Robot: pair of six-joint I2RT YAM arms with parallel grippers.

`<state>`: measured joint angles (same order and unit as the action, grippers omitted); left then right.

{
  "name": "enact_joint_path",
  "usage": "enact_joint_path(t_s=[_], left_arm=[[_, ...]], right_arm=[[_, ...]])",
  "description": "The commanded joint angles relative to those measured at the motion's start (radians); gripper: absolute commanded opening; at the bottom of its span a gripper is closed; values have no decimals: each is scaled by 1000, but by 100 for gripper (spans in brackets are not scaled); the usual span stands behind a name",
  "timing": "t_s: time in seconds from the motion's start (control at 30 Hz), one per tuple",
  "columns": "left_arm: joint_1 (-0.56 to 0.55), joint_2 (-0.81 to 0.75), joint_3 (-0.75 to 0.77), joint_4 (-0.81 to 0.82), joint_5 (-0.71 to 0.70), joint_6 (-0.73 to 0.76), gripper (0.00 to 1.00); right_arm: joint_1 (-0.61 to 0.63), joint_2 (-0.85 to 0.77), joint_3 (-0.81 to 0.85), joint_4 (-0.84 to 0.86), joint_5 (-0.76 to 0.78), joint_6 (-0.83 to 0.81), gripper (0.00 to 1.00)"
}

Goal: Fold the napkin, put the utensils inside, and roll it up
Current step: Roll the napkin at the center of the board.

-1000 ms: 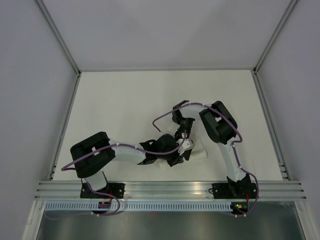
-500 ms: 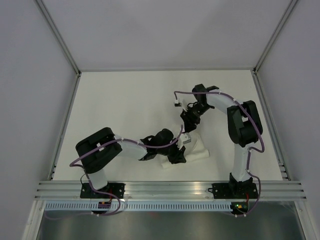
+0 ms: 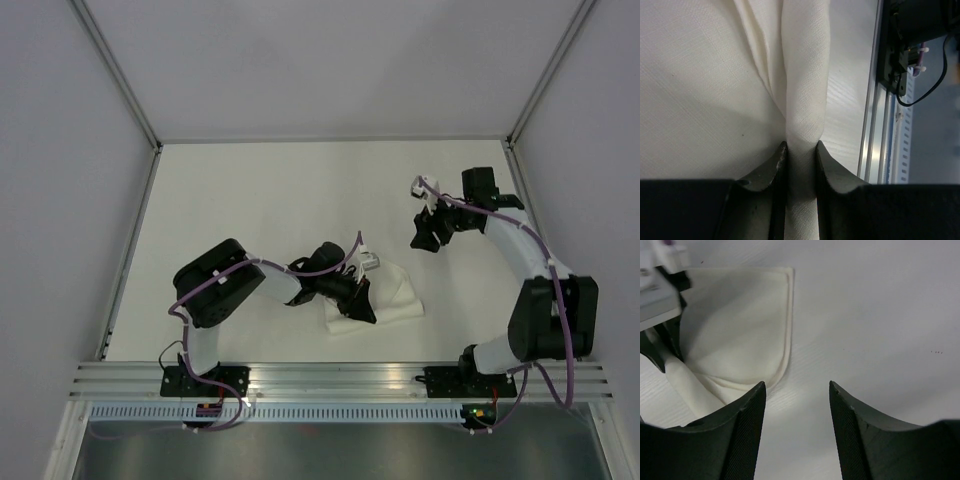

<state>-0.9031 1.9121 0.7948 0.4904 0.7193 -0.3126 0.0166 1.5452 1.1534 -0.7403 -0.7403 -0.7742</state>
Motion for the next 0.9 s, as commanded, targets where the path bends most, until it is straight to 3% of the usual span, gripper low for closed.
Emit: enact_joint_path(t_s=[0.0,0.3,0.53,0.8,0.87], left_arm=[[16,106,15,-131,84,-66,2],[36,269,133,-197,183,-190,2],[56,315,175,-274,154,-235,3],[64,357,190,-262,157,-295,3],[63,352,185,-263,154,-295,3]], right_arm=[[51,-183,-150,128,51,-114,60],[176,-488,-434,-22,73,-364,60],[411,-646,-569,42,234,-263,60],[683,-691,-661,142,442,-116,58],[694,-695,-659,151,475,-119,59]])
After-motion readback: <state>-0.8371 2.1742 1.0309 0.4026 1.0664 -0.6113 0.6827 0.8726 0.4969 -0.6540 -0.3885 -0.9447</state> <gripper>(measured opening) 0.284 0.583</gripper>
